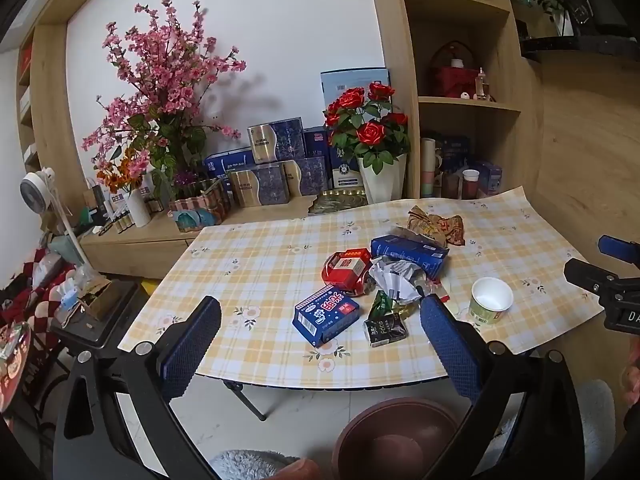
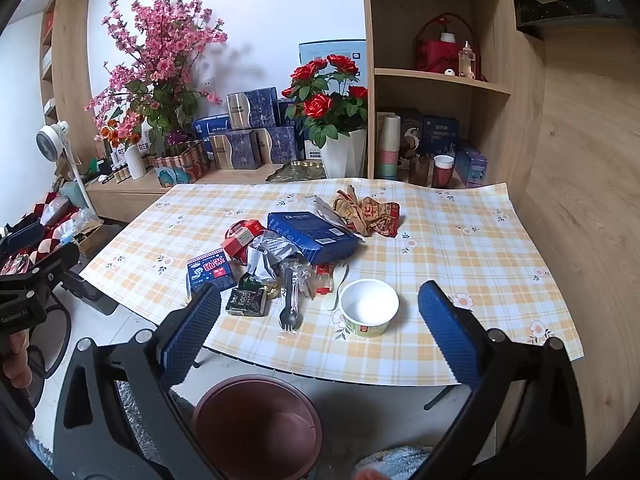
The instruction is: Collect trash
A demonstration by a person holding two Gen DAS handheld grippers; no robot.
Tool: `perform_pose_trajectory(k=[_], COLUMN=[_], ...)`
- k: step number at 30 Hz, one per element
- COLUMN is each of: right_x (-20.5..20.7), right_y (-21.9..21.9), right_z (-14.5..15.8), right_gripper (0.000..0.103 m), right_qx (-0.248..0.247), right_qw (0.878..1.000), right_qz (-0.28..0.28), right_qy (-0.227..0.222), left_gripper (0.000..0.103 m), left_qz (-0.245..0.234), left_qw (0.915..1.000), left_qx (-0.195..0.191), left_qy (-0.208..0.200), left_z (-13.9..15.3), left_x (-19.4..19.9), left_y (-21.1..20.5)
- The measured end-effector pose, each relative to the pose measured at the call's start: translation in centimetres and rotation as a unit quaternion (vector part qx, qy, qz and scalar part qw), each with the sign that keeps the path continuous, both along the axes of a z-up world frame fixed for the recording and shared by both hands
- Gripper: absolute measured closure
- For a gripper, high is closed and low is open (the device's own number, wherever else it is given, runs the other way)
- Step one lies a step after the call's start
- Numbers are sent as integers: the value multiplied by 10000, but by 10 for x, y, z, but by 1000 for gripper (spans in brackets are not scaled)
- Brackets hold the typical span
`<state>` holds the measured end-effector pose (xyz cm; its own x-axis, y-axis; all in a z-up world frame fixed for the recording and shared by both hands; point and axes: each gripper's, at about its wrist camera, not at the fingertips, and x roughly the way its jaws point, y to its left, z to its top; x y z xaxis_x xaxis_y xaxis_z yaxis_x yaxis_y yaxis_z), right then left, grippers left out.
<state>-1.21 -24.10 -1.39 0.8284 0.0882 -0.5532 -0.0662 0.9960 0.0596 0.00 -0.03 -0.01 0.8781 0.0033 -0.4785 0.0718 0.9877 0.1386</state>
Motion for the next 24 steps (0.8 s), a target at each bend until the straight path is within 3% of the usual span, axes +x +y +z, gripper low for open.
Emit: perform_pose_trajectory(k=[24], right_x=[-1], right_y=[4], right_z=[2], right_gripper=[6], right_qx=[-12], right_qw=[10000], right_qz=[-3], right_qy=[-11], left_gripper=[5], left_qz=[9], left_qw=[10000], left_qx=[24], left_qy=[-38], left_z=[3], left_x=[-3], left_y=[4])
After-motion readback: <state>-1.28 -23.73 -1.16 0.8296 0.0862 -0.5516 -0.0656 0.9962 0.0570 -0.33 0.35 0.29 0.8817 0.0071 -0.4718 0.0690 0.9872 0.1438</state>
